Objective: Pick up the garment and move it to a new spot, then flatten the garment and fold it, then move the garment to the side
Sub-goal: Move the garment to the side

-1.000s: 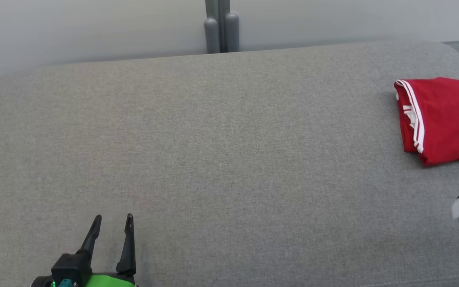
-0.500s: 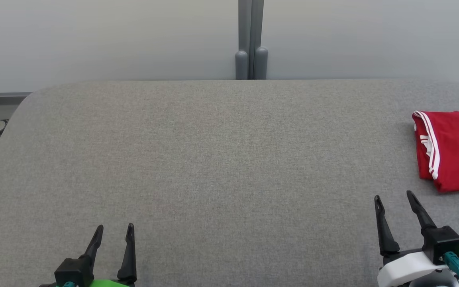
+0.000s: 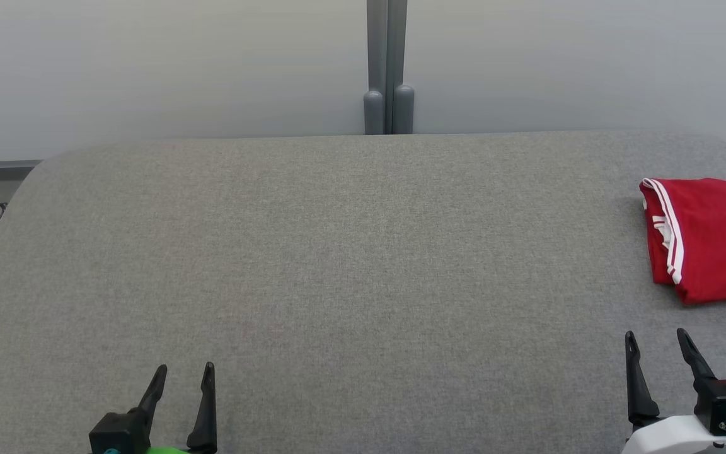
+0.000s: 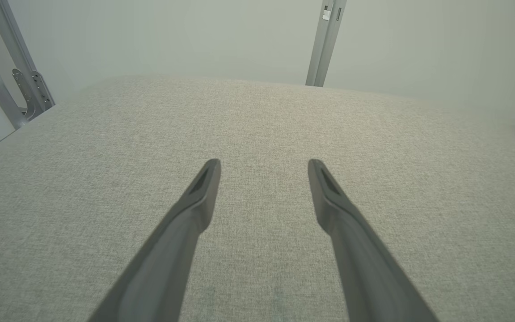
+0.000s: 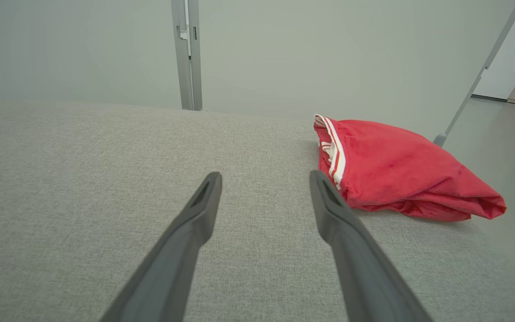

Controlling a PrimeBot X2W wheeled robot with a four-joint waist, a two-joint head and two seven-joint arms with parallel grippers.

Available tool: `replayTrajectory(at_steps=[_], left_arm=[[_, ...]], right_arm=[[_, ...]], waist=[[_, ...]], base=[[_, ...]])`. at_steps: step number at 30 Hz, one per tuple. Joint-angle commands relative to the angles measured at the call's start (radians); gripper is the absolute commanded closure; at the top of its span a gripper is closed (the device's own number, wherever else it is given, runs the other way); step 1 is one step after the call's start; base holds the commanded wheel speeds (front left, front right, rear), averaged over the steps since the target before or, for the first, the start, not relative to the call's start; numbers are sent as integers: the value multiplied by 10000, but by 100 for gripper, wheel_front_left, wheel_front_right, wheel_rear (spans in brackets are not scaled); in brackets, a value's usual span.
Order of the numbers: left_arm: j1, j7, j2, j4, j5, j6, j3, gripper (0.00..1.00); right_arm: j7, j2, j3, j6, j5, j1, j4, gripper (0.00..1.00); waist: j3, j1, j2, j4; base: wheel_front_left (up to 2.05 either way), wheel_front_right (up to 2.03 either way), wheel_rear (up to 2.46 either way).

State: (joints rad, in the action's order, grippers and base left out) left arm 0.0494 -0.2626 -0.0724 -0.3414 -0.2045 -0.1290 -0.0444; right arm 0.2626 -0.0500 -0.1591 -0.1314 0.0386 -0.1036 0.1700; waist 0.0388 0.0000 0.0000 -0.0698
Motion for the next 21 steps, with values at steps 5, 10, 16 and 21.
replayTrajectory(at_steps=[5,10,16,21], left_arm=[[-110,-23,6,1,-41,-26,48,0],[-208,-22,41,-17,17,-26,-88,0],[-274,-22,58,-2,6,-25,-157,0],[-241,-22,17,27,-1,-26,-173,0]], right_arm=[[21,-16,-90,16,-128,118,76,0],[21,-16,-194,16,-278,252,205,0],[21,-18,-204,16,-363,305,406,0],[21,-18,-121,16,-388,262,500,0]], waist=[[1,0,0,-46],[-34,0,0,-86],[-41,0,0,-78],[-24,0,0,-34]], base=[[0,0,0],[0,0,0],[0,0,0],[0,0,0]])
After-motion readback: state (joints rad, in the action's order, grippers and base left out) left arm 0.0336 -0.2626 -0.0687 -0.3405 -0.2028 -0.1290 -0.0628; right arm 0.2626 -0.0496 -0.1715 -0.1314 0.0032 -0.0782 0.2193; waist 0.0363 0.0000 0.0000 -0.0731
